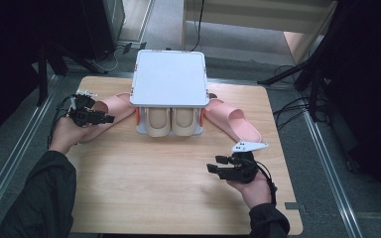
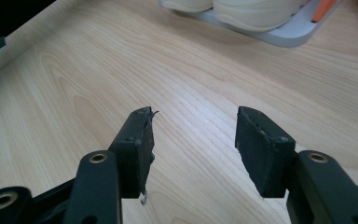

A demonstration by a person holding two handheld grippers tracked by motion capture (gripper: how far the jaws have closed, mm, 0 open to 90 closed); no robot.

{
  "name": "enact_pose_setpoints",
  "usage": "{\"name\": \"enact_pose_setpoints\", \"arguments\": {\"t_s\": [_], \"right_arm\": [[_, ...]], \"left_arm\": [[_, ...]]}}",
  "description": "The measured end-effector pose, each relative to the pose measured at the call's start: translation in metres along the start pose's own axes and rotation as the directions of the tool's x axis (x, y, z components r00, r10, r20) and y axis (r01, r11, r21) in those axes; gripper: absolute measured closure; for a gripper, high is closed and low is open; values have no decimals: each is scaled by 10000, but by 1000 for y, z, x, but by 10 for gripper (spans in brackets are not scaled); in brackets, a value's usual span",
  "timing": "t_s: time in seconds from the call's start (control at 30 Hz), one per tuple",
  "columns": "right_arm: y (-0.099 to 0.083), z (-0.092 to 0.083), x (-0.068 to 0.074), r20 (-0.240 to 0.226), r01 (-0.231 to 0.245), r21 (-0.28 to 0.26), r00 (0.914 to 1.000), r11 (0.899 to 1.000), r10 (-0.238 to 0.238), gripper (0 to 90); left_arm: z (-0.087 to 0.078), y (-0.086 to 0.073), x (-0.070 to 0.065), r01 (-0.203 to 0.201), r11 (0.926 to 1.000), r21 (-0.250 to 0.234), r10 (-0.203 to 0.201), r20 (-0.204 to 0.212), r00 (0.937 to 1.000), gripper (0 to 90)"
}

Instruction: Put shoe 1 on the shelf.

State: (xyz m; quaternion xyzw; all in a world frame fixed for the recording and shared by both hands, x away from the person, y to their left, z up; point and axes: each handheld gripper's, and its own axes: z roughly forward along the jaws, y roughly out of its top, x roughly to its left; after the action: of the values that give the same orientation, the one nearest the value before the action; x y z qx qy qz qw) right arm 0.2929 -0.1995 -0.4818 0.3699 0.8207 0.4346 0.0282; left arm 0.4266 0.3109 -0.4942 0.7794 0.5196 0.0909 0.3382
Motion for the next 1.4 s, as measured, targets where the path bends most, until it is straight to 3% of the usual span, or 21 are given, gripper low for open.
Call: {"name": "enact_pose_setpoints", "arguments": {"t_s": [0.17, 0.27, 0.4, 0.5, 0.63, 0.77, 0.87, 1.0, 1.4], "right_arm": [[-6, -5, 1, 127, -194, 32, 9997, 9998, 194, 468], [-12, -10, 0, 250, -285, -17, 9993, 9996, 285, 468], [-15, -13, -1, 328, -374, -49, 9988, 9993, 375, 468], [-16, -15, -2, 387, -497, -119, 9980, 9987, 502, 468], [-18, -17, -2, 445, -555, -110, 9974, 9984, 559, 468], [-18, -18, -1, 400, -547, -154, 9977, 9984, 552, 468], [-17, -16, 0, 339, -484, -101, 9982, 9988, 487, 468], [-15, -14, 1, 257, -440, -60, 9987, 9990, 441, 468], [-1, -5, 1, -98, -95, -143, 9999, 9999, 94, 459]], "left_arm": [[9, 2, 2, -80, 9991, -427, 81, 29, 10000, 487], [15, 7, 3, -24, 10000, 13, 24, 97, 10000, 555], [19, 12, 0, -192, 9998, -112, 194, 214, 9996, 624], [22, 14, 0, -67, 10000, 42, 66, 168, 9998, 748], [20, 20, -1, -82, 10000, -48, 81, -185, 9998, 810], [10, 24, 1, 357, 9992, -201, -362, -253, 9990, 828], [1, 26, 1, 354, 9987, -368, -370, -449, 9983, 829], [-19, 28, 1, 826, 9947, -605, -840, -215, 9962, 830], [-54, 17, -16, 581, 9968, -553, -595, -250, 9979, 826]]}}
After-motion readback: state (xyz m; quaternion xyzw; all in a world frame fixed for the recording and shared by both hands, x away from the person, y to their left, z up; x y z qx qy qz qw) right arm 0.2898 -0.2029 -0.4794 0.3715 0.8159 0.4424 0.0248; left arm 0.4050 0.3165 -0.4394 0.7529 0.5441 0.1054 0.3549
